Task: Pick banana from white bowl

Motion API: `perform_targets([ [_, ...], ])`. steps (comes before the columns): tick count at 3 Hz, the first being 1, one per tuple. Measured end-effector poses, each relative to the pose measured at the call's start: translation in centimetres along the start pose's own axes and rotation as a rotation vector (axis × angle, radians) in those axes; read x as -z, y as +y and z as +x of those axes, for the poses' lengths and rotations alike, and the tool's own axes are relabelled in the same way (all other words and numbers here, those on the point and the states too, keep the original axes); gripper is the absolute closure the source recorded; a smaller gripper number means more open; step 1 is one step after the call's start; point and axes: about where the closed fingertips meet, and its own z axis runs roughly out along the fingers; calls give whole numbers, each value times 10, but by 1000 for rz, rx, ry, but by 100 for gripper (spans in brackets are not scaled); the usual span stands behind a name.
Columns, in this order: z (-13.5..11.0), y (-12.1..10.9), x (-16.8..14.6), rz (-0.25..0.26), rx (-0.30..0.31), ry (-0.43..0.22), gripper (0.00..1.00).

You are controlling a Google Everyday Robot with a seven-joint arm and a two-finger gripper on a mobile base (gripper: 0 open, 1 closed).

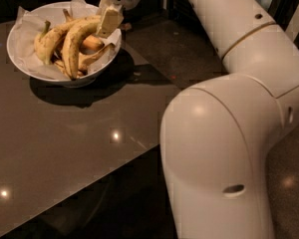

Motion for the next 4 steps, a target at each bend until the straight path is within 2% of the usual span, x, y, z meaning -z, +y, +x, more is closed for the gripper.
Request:
perform_targets([
  [1, -12, 35, 20, -15, -60, -9, 100],
  [2, -11, 38, 17, -21, -61, -6, 100],
  [3, -9, 48, 28, -5, -90, -12, 100],
  [4, -8, 78, 63, 70, -166, -36, 100],
])
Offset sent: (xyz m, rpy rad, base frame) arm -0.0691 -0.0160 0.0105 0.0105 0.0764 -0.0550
